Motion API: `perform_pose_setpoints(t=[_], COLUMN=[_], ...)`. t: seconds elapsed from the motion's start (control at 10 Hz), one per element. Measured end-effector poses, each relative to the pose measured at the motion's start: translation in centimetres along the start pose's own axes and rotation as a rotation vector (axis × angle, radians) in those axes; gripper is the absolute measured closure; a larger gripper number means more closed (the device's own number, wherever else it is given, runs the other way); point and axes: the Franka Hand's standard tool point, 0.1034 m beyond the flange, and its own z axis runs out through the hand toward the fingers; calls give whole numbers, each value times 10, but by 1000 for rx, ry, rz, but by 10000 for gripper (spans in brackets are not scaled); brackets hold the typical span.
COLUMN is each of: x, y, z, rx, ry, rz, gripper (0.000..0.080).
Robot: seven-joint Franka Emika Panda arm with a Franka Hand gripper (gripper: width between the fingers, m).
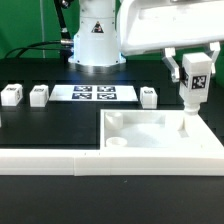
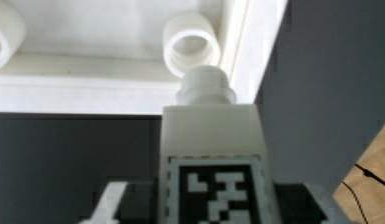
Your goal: Assemble square table
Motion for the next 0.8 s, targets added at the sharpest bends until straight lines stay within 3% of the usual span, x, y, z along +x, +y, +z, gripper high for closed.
perform_pose_setpoints(t=[0.4, 0.8], x=[-7, 2], y=[-10, -1], z=[15, 27], rx=[5, 1], ry=[27, 35], rz=[-2, -16], gripper=[512, 512])
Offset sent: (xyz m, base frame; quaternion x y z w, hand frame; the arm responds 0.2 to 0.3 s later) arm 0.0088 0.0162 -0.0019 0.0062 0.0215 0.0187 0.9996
